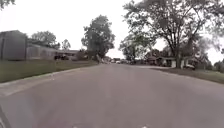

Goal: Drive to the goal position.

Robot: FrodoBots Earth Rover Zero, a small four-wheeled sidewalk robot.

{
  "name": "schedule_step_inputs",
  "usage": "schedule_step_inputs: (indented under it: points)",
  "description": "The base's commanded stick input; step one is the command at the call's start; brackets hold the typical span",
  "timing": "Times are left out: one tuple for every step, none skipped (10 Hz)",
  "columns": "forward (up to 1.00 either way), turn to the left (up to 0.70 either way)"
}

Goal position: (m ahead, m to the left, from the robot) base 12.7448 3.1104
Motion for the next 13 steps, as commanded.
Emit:
schedule_step_inputs:
  points:
    - [0.7, 0.0]
    - [0.7, 0.0]
    - [0.7, 0.0]
    - [0.7, 0.0]
    - [0.7, 0.0]
    - [0.7, 0.0]
    - [0.7, 0.0]
    - [0.7, 0.0]
    - [0.7, 0.0]
    - [0.7, 0.0]
    - [0.7, 0.0]
    - [0.7, 0.0]
    - [0.7, 0.0]
